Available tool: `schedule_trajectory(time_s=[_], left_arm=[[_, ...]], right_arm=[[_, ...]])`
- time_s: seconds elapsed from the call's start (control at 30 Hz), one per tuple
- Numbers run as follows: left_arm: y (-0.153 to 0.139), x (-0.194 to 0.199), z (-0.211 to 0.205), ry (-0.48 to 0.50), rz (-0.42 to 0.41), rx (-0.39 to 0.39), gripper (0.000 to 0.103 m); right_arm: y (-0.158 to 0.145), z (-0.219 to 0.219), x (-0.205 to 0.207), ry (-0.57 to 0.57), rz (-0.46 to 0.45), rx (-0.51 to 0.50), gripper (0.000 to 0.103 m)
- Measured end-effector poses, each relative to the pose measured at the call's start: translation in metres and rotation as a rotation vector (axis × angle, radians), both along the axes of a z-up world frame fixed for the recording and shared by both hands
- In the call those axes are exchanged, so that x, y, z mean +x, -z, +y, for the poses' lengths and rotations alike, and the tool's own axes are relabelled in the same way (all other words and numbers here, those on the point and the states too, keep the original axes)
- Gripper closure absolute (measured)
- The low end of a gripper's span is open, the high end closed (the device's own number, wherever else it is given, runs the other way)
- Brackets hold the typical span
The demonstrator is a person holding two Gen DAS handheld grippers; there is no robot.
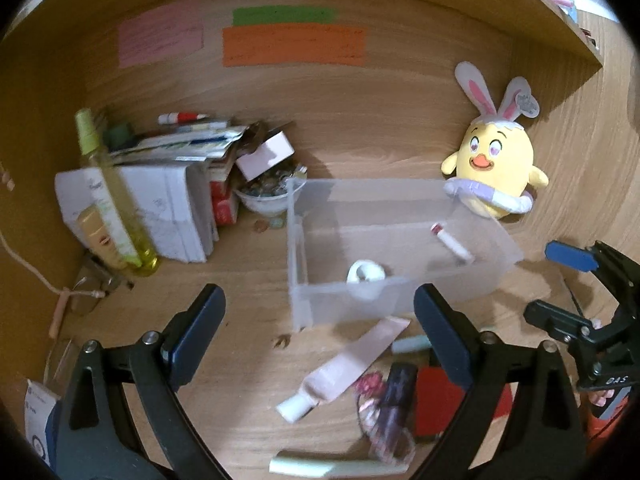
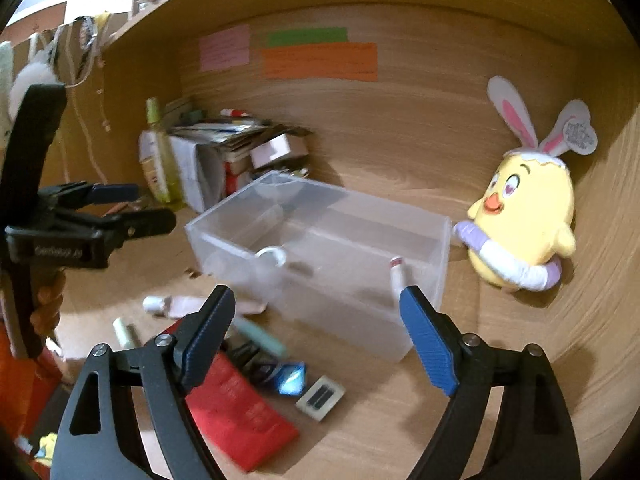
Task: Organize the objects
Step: 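Move the left tool to the white-green tube and grasp it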
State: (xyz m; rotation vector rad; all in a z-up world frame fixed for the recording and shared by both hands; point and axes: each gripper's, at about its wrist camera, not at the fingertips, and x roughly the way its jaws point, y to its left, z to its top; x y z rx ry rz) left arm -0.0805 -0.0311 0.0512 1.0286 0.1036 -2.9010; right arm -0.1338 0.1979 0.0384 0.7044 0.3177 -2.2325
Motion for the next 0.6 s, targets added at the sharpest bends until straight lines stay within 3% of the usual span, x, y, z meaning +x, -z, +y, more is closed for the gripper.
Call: schedule_trajectory(time_s=[0.37,0.6], left_arm=[[0.043,0.045,-0.012,-0.024,-0.094,-0.014,0.006],[0.077,0.063,-0.017,-0.015,-0.175,0.025,0.006]], right_arm=[[0.032,0.000,0.037,-0.088,-0.049,0.058,0.019],[0.060,0.004,0.043,-0.105,-0.104,0.124,0.017]])
